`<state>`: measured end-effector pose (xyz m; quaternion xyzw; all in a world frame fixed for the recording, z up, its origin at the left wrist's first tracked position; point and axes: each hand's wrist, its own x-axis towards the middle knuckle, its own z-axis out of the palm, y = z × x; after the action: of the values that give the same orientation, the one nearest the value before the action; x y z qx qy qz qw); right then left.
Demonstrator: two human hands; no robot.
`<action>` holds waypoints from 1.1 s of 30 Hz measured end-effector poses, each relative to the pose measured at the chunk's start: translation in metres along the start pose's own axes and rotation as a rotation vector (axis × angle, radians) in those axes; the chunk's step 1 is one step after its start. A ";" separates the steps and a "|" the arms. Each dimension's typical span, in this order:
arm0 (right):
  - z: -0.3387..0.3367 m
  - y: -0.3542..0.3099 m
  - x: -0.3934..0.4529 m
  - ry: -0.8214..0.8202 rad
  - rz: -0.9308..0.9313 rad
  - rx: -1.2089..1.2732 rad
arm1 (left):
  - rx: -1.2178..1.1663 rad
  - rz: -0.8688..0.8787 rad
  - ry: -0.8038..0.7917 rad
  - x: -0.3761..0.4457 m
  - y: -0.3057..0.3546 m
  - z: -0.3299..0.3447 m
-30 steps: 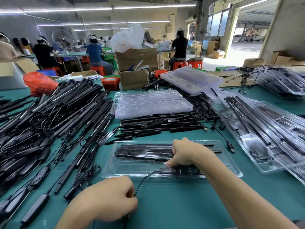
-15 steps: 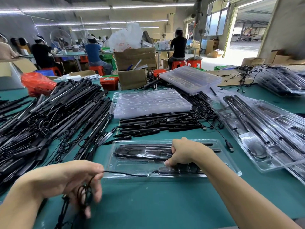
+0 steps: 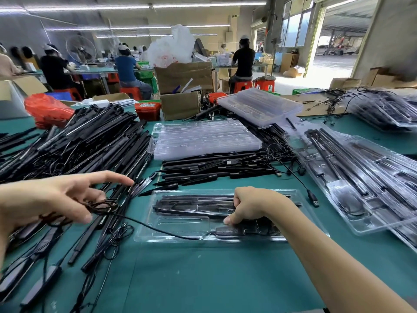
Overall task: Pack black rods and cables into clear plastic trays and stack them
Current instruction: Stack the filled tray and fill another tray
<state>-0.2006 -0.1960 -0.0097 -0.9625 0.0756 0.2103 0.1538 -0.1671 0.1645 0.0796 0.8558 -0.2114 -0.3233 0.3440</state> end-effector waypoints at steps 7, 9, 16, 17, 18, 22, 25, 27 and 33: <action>-0.001 0.001 0.009 0.076 -0.001 -0.032 | 0.712 -0.225 0.838 0.053 -0.019 0.003; -0.001 0.002 0.010 0.063 -0.003 -0.035 | 0.930 -0.351 0.740 0.058 -0.024 0.011; -0.002 0.004 0.013 0.064 -0.024 -0.038 | 0.679 0.343 0.703 0.072 0.006 0.083; -0.002 0.004 0.013 0.066 -0.030 -0.036 | 0.566 0.518 0.625 0.077 0.015 0.101; -0.002 0.005 0.013 0.069 -0.035 -0.035 | 0.550 0.601 0.538 0.087 0.021 0.118; 0.000 0.006 0.012 0.096 -0.062 -0.042 | 0.669 0.582 0.419 0.131 0.029 0.155; -0.001 0.007 0.012 0.095 -0.077 -0.024 | 0.633 0.631 0.470 0.141 0.028 0.156; -0.001 0.007 0.012 0.090 -0.080 -0.031 | 0.587 0.710 0.484 0.139 0.025 0.159; 0.001 0.009 0.013 0.085 -0.090 -0.038 | 0.698 0.832 0.523 0.137 0.027 0.161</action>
<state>-0.1911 -0.2054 -0.0187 -0.9757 0.0346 0.1635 0.1416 -0.1873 -0.0070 -0.0465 0.8148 -0.5304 0.1482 0.1812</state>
